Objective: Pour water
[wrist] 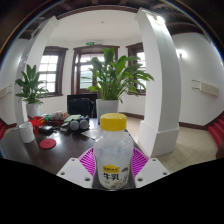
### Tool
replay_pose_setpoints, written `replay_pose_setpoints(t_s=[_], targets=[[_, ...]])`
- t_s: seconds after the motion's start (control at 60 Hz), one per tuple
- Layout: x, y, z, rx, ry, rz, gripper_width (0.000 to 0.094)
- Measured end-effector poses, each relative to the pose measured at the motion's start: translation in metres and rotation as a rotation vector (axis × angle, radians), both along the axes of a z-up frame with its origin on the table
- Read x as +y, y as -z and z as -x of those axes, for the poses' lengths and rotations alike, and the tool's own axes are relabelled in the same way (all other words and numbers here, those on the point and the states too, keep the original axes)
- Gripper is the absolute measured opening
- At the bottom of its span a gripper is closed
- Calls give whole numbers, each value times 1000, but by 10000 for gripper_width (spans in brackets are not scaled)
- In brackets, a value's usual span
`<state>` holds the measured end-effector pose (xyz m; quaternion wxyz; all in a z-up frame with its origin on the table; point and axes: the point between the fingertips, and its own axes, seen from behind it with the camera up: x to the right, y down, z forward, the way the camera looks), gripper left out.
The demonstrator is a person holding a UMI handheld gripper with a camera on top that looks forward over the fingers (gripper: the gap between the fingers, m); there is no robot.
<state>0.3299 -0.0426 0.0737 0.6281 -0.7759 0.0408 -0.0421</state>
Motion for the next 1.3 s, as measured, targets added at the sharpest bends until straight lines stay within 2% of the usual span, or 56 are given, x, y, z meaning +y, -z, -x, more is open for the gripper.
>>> replay_pose_setpoints(t_s=[0.2,0.3,0.433,0.533,0.633,0.767,1.017,1.3], targets=[[4,-7,12,-143,1,64,417],[19,-18,50,-306,-52,92,417],[55,-28,126,-603,-161,133,416],[85,-41,180,-845,-247,125,415],[106,-48,238,-1088,-290,132,413],[131,-53,276,-1378,-353,112,417],[155,-59,325,-1815,-376,80,420],[164,-61,350,-2122,-343,43,421]])
